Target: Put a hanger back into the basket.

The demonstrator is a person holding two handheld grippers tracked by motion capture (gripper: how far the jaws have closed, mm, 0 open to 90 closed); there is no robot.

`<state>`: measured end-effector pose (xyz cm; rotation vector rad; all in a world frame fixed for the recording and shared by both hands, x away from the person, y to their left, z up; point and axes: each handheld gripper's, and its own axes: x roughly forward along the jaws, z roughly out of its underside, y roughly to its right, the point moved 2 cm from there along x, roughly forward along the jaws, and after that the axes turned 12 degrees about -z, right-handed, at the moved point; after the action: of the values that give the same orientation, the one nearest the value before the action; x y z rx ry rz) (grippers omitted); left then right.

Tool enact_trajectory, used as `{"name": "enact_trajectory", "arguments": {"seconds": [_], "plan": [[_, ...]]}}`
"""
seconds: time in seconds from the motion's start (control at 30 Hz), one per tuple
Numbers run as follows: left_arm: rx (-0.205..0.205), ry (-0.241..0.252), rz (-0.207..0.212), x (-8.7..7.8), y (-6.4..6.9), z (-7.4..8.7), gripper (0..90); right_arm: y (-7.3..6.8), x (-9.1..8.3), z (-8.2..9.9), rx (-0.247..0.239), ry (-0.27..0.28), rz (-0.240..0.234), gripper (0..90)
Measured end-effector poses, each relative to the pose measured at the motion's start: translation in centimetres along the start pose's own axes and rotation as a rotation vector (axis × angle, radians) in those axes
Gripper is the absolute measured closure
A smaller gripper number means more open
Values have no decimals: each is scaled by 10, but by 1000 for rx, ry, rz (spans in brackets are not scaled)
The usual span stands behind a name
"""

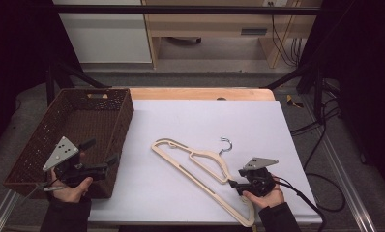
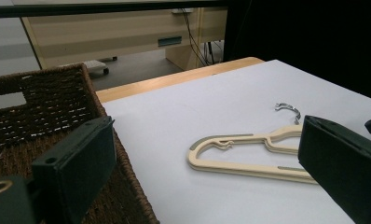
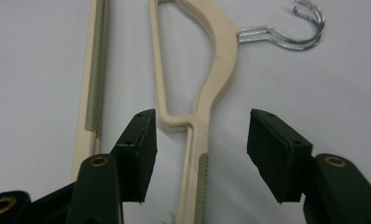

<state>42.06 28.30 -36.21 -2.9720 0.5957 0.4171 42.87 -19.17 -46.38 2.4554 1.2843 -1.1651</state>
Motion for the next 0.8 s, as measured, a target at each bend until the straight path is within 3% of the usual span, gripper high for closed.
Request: {"name": "enact_trajectory", "arguments": {"seconds": [0.2, 0.23, 0.4, 0.53, 0.8], "plan": [[13, -5, 3, 1, 2, 0, 40, 5, 8, 6, 18, -51, -6, 548], [12, -5, 3, 1, 2, 0, 40, 4, 9, 6, 52, -55, -17, 571], [13, -5, 2, 1, 2, 0, 40, 6, 11, 8, 57, -86, -47, 659], [10, -4, 0, 2, 3, 1, 40, 6, 16, 10, 65, -119, -39, 725], [11, -5, -1, 2, 3, 1, 41, 5, 14, 9, 93, -113, -48, 741]]}}
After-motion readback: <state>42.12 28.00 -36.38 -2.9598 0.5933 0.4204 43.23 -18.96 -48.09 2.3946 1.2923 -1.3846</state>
